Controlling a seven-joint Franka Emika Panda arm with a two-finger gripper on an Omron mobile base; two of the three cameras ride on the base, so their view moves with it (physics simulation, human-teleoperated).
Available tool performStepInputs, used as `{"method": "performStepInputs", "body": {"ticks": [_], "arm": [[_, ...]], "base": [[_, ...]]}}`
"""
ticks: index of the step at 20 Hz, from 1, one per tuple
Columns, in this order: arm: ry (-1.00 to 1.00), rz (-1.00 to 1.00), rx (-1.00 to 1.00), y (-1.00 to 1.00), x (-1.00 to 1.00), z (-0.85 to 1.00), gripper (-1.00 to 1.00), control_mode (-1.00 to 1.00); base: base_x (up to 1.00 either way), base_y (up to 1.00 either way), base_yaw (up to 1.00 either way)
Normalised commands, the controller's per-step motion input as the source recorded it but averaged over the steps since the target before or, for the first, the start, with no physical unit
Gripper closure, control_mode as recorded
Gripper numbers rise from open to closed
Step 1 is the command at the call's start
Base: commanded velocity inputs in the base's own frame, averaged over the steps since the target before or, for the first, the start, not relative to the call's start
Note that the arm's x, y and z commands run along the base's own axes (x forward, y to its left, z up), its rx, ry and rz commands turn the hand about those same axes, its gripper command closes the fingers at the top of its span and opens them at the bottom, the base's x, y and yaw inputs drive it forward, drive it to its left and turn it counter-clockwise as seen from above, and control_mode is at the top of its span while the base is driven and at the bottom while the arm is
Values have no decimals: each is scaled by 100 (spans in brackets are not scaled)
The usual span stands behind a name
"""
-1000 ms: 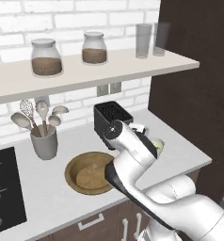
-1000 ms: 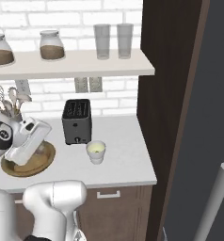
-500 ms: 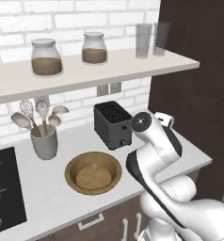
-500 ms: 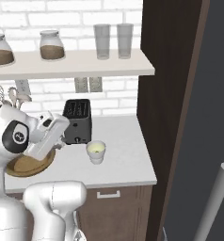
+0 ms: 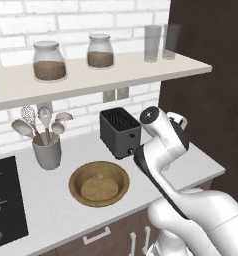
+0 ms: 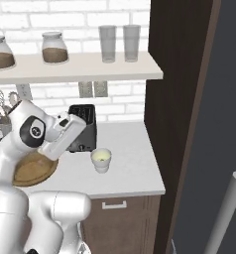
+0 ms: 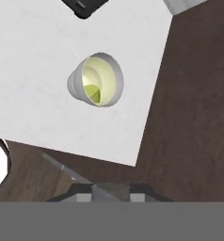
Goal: Grab a lemon wedge from the fridge and one ice cube from the ice bowl, and put them in the glass of lemonade.
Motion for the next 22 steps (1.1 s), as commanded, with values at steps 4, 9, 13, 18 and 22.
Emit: {"method": "performStepInputs", "body": {"ticks": [4, 9, 13, 18, 22], "arm": [[-2, -1, 0, -24, 27, -47, 100, -100], [-7, 0, 0, -11, 15, -43, 100, -100], [-8, 0, 0, -13, 10, -15, 100, -100], [-7, 0, 0, -9, 12, -23, 100, -100], [-5, -1, -1, 0, 22, -28, 100, -100]], "base": [[0, 0, 0], [0, 0, 0], [0, 0, 0], [0, 0, 0], [0, 0, 0]]}}
